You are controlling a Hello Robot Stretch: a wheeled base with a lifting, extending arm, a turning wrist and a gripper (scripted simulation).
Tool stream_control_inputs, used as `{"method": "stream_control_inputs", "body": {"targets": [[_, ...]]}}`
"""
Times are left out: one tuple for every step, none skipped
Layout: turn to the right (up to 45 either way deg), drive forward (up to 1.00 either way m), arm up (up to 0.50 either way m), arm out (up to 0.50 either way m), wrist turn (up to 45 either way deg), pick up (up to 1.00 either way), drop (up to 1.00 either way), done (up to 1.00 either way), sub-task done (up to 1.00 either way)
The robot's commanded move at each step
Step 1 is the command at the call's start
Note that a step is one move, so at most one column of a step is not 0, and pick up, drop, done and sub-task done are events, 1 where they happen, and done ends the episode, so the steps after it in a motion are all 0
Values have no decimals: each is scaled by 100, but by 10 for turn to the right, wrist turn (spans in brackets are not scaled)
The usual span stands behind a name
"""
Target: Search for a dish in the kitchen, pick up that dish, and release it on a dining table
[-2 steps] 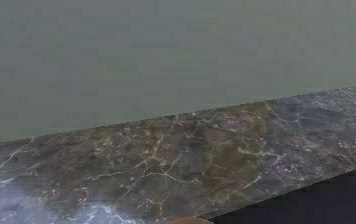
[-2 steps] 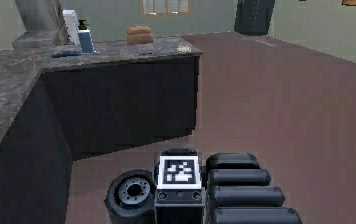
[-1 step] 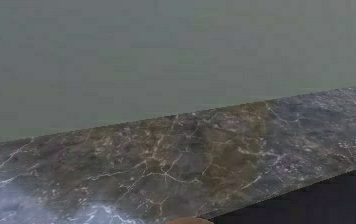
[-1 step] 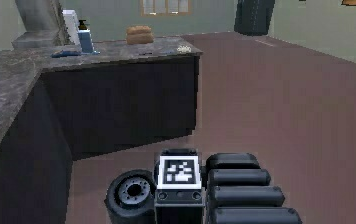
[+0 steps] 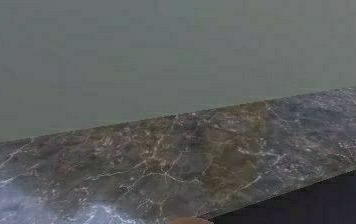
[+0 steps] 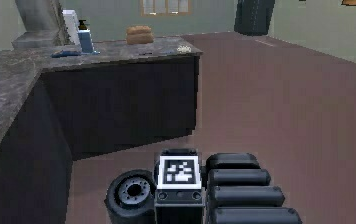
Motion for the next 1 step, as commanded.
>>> {"method": "stream_control_inputs", "body": {"targets": [[-450, 0, 0, 0, 0, 0, 0, 0, 0]]}}
